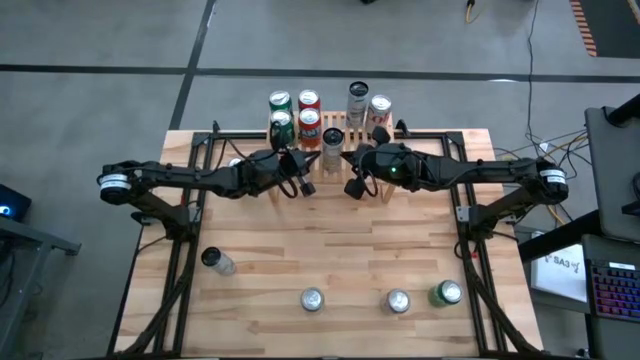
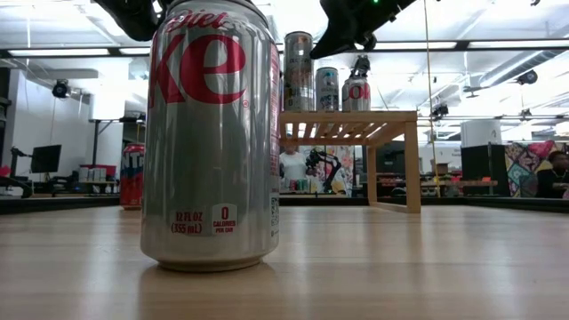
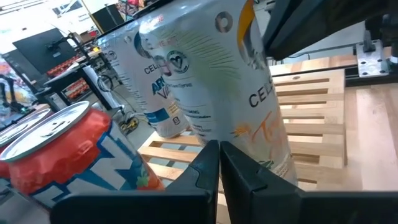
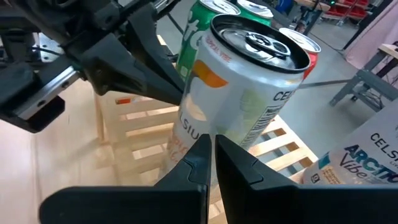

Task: Place canned beverage on shelf
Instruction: Put the white yellow soda can on the shelf, then put the red silver soda can aligned with the other red silver soda can on the shelf

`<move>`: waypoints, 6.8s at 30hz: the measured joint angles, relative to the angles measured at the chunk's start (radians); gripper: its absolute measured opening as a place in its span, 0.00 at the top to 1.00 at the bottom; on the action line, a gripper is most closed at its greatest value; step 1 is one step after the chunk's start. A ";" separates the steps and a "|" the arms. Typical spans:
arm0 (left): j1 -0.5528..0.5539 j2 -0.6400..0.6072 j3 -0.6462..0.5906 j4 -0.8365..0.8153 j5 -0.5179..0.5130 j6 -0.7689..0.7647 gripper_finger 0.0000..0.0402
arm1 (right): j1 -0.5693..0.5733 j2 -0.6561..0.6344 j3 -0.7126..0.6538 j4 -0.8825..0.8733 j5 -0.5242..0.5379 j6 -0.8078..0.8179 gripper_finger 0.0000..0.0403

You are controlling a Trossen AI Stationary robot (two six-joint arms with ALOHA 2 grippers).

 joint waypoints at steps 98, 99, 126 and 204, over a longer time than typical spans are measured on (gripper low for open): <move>-0.549 -0.410 -0.398 0.042 -0.027 -0.316 1.00 | 0.508 0.276 0.456 -0.979 -0.348 1.184 0.97; -0.549 -0.406 -0.398 0.046 -0.027 -0.316 1.00 | 0.517 0.294 0.488 -1.042 -0.376 1.231 0.97; -0.548 -0.404 -0.396 0.060 -0.028 -0.235 1.00 | 0.704 0.380 0.551 -1.270 -0.524 1.673 0.97; -0.548 -0.404 -0.392 0.077 -0.029 -0.235 1.00 | 0.740 0.597 0.410 -1.087 -0.585 1.782 0.22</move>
